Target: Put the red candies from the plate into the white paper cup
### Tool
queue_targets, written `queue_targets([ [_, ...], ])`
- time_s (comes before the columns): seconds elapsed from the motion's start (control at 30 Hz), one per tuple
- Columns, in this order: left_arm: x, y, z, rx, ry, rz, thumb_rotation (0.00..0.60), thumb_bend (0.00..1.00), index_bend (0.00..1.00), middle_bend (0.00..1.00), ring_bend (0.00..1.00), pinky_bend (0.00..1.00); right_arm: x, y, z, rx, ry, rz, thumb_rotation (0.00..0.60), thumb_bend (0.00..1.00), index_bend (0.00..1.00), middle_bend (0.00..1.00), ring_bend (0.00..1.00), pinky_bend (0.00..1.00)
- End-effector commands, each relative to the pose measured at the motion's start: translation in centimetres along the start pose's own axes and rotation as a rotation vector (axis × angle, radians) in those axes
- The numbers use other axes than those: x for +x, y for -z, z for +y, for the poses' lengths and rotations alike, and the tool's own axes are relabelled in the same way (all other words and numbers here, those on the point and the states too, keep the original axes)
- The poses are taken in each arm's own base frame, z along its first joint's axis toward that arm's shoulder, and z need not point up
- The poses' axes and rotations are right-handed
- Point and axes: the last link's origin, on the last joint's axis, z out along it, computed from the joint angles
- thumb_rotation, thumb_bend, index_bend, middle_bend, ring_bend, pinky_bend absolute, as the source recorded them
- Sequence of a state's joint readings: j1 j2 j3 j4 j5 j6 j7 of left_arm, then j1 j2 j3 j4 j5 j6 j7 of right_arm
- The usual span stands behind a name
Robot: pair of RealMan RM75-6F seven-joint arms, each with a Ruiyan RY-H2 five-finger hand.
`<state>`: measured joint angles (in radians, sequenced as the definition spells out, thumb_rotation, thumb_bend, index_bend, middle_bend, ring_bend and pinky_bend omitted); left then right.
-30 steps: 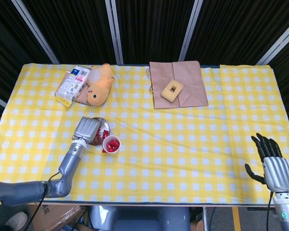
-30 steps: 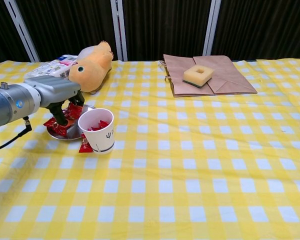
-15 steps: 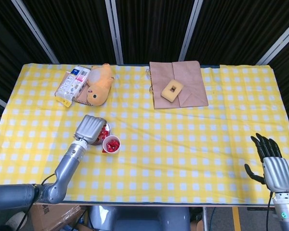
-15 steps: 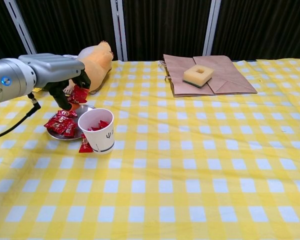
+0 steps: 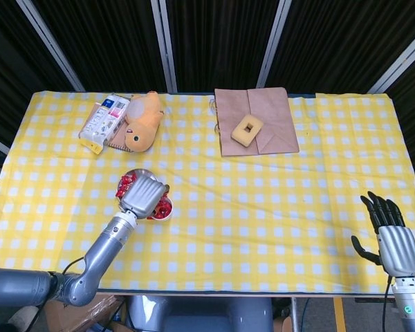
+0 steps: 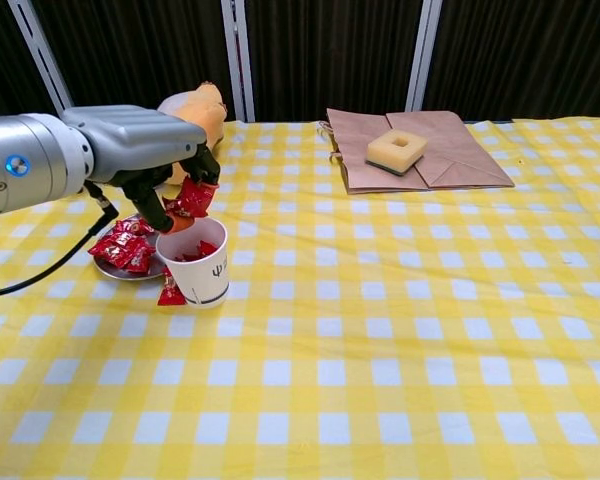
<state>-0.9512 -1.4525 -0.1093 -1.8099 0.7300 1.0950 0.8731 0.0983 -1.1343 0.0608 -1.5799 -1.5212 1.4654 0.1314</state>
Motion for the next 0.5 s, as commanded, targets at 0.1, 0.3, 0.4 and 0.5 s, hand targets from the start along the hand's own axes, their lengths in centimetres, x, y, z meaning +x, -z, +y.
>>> queue_targets([
  [0.1, -0.43, -0.04, 0.21, 0.005, 0.000, -0.015, 0.600, 0.40, 0.48, 0.53, 0.85, 0.92, 0.00, -0.07, 0.02, 0.002, -0.001, 0.000, 0.600, 0.43, 0.00, 0.00, 0.00, 0.00],
  [0.3, -0.51, -0.04, 0.47, 0.000, 0.004, -0.018, 0.600, 0.37, 0.44, 0.47, 0.85, 0.92, -0.03, -0.07, -0.03, 0.006, -0.002, 0.001, 0.600, 0.43, 0.00, 0.00, 0.00, 0.00],
  [0.4, -0.42, 0.03, 0.57, -0.005, 0.012, -0.015, 0.600, 0.36, 0.43, 0.45, 0.85, 0.92, -0.02, -0.06, -0.03, 0.007, -0.001, 0.002, 0.600, 0.43, 0.00, 0.00, 0.00, 0.00],
  [0.5, -0.20, 0.14, 0.53, -0.007, 0.017, -0.009, 0.600, 0.36, 0.42, 0.43, 0.85, 0.92, -0.02, -0.06, -0.03, 0.007, -0.002, 0.004, 0.600, 0.43, 0.00, 0.00, 0.00, 0.00],
])
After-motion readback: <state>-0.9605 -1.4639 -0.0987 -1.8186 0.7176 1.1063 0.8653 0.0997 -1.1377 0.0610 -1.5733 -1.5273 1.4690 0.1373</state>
